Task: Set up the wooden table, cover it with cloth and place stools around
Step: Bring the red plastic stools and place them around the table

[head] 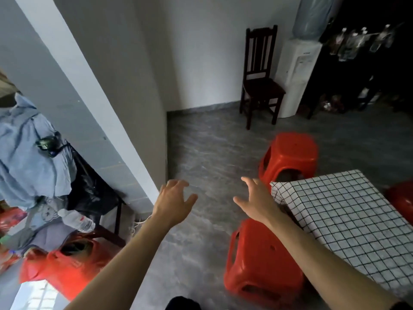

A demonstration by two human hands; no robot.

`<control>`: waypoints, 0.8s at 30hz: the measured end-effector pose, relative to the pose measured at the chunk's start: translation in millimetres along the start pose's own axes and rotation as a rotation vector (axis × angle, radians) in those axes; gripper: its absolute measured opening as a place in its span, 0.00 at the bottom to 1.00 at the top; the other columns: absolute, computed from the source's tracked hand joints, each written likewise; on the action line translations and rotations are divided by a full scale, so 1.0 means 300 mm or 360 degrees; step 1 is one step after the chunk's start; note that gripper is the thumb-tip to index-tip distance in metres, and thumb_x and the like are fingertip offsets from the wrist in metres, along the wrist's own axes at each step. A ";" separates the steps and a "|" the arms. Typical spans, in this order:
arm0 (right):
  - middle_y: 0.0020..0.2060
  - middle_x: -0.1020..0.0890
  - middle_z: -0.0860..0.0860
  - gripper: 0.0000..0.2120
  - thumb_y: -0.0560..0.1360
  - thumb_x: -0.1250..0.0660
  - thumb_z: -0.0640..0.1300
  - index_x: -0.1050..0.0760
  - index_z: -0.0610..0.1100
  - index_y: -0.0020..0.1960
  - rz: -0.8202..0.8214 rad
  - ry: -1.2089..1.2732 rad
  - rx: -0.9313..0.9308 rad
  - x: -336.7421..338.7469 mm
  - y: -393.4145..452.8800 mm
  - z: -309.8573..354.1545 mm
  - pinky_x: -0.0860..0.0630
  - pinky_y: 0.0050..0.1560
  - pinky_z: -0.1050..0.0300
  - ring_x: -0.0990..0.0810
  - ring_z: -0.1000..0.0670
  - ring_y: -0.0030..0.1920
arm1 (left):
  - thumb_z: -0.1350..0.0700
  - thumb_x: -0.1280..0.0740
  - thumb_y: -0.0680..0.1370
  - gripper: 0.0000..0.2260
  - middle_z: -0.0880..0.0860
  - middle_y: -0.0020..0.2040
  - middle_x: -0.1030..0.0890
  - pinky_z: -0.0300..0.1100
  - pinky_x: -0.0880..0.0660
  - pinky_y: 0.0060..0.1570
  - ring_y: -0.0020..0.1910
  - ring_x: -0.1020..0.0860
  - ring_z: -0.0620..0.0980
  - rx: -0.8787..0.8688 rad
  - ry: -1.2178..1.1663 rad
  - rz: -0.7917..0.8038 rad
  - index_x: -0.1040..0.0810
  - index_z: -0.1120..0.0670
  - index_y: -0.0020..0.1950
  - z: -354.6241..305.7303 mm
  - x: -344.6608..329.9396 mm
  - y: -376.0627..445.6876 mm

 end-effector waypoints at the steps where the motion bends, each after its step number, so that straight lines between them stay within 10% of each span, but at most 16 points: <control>1: 0.69 0.30 0.44 0.33 0.74 0.31 0.56 0.37 0.48 0.75 -0.0011 -0.0019 -0.0033 0.005 0.029 -0.009 0.33 0.69 0.47 0.32 0.45 0.70 | 0.41 0.36 0.77 0.22 0.52 0.69 0.28 0.49 0.30 0.63 0.66 0.30 0.55 -0.0017 -0.0007 0.0041 0.28 0.50 0.67 -0.001 -0.015 0.048; 15: 0.65 0.26 0.45 0.36 0.69 0.30 0.59 0.34 0.47 0.72 -0.0316 -0.0033 -0.0583 0.036 0.441 0.027 0.29 0.66 0.44 0.28 0.44 0.66 | 0.41 0.37 0.73 0.26 0.58 0.67 0.26 0.49 0.31 0.65 0.65 0.29 0.59 -0.0530 -0.0071 0.0406 0.25 0.55 0.65 -0.050 -0.023 0.815; 21: 0.66 0.28 0.46 0.34 0.71 0.31 0.59 0.35 0.49 0.73 -0.0460 0.0008 -0.0933 0.097 0.401 -0.119 0.29 0.66 0.45 0.30 0.45 0.67 | 0.48 0.35 0.79 0.19 0.60 0.66 0.25 0.47 0.32 0.64 0.66 0.27 0.59 -0.0841 -0.0020 0.0661 0.24 0.57 0.65 -0.329 -0.095 0.942; 24: 0.65 0.26 0.45 0.34 0.72 0.31 0.58 0.35 0.47 0.73 -0.0531 0.0068 -0.1179 0.115 0.355 -0.268 0.29 0.64 0.47 0.29 0.45 0.65 | 0.37 0.42 0.71 0.30 0.61 0.60 0.22 0.50 0.28 0.59 0.61 0.24 0.60 -0.1084 0.0003 0.0786 0.22 0.59 0.59 -0.491 -0.174 0.954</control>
Point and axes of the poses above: each hand's wrist, its own y-axis towards the middle knuckle, its own x-axis out of the back of the hand, z = x × y, the point moved 10 cm from there along y, towards the middle knuckle
